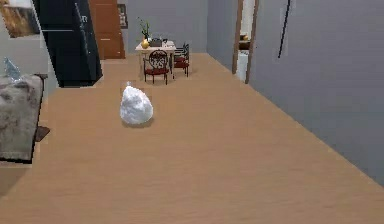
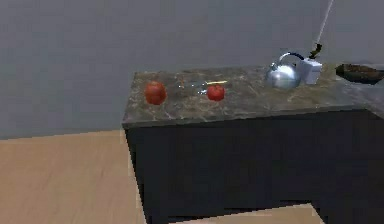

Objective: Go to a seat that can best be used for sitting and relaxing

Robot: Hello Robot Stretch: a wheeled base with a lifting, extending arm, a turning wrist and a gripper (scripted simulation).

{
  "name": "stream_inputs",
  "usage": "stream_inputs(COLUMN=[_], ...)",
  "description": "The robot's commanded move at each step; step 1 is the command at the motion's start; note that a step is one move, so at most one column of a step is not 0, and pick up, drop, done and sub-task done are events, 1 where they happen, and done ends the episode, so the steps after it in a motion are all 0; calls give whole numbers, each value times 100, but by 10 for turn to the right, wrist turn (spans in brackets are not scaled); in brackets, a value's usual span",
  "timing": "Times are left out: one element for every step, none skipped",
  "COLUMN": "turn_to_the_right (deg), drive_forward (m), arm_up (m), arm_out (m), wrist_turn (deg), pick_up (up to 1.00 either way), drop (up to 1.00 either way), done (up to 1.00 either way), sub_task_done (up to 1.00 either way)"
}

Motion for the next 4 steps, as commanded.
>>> stream_inputs(turn_to_the_right=[0, 0, 30, 0], drive_forward=[100, 100, 0, 45], arm_up=[0, 0, 0, 0], arm_out=[0, 0, 0, 0], wrist_turn=[0, 0, 0, 0], pick_up=[0, 0, 0, 0], drop=[0, 0, 0, 0], done=[0, 0, 0, 0], sub_task_done=[0, 0, 0, 0])
